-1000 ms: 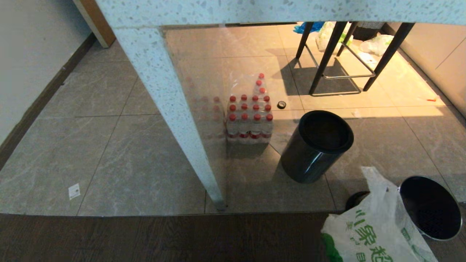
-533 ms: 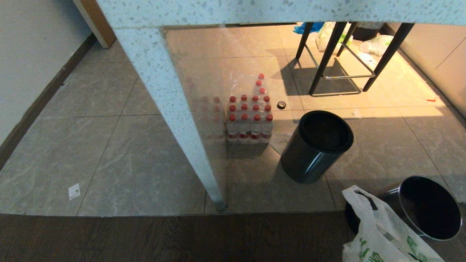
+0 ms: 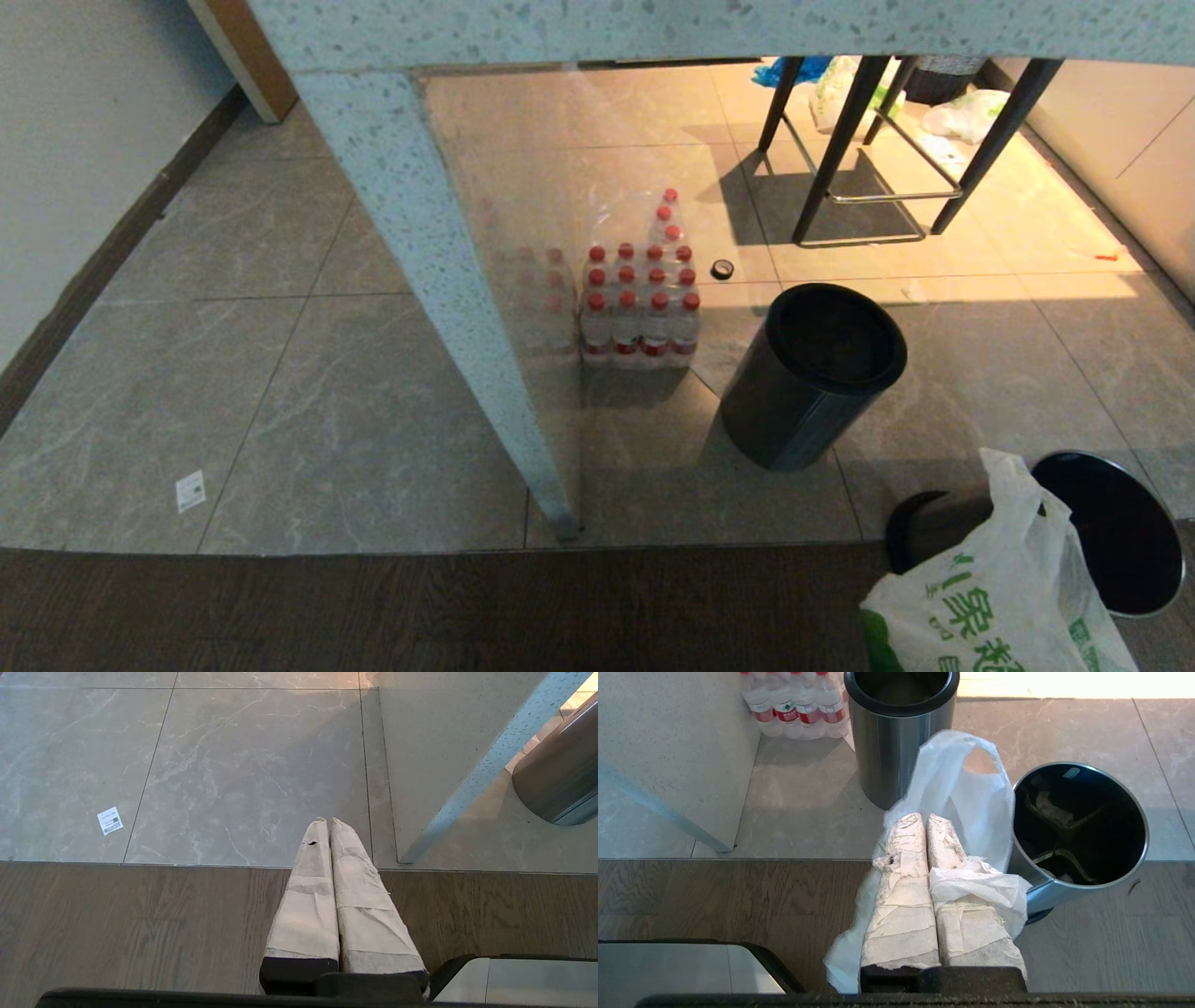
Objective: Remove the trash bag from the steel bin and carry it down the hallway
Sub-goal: Put the trash bag at the door
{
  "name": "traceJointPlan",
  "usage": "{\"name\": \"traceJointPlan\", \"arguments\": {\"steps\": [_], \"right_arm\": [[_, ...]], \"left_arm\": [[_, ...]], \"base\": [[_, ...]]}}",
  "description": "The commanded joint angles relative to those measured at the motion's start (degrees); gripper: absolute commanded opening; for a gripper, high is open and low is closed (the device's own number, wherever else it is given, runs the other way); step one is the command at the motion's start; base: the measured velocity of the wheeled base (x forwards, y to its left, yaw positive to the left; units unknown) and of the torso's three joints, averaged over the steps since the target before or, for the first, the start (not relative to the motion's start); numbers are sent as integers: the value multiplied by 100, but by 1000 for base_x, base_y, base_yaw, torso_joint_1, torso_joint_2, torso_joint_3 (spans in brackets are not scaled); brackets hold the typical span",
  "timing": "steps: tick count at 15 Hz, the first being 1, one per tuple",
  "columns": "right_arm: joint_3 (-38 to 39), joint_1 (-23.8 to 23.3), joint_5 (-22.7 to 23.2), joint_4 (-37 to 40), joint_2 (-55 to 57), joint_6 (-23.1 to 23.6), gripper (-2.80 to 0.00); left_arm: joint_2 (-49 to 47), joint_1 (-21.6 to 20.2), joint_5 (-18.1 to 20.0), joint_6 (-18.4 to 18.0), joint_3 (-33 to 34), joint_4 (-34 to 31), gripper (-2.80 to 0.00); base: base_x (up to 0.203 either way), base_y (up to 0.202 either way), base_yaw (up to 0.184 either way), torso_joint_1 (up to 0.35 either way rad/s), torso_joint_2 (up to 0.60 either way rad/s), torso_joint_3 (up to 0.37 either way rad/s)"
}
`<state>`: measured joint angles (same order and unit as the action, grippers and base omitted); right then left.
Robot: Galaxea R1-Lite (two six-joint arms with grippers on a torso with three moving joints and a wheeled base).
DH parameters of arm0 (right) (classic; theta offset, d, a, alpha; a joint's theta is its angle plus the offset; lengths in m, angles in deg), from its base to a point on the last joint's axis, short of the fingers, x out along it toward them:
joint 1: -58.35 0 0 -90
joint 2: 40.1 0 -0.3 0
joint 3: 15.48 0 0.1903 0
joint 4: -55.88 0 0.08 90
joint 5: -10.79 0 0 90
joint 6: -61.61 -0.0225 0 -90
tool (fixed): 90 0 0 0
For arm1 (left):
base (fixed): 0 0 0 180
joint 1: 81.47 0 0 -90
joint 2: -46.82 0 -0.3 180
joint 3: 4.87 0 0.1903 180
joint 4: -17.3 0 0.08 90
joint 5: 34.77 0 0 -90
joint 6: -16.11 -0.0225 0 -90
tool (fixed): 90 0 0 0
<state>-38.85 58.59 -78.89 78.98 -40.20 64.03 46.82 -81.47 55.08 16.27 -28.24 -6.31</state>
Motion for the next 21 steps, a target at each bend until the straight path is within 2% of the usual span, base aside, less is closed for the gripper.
{"name": "traceJointPlan", "arguments": {"steps": [1,15,21], "right_arm": [[0,2,2,0,10,4,-280],[0,2,2,0,10,4,-280],[0,2,2,0,10,4,-280]], "left_arm": [[0,0,-2,2,0,-2,-280],[0,0,-2,19,0,-2,-280],[0,0,-2,28,0,-2,-280]], "base": [[0,0,0,0,0,0],[0,0,0,0,0,3],[0,0,0,2,3,182]]}}
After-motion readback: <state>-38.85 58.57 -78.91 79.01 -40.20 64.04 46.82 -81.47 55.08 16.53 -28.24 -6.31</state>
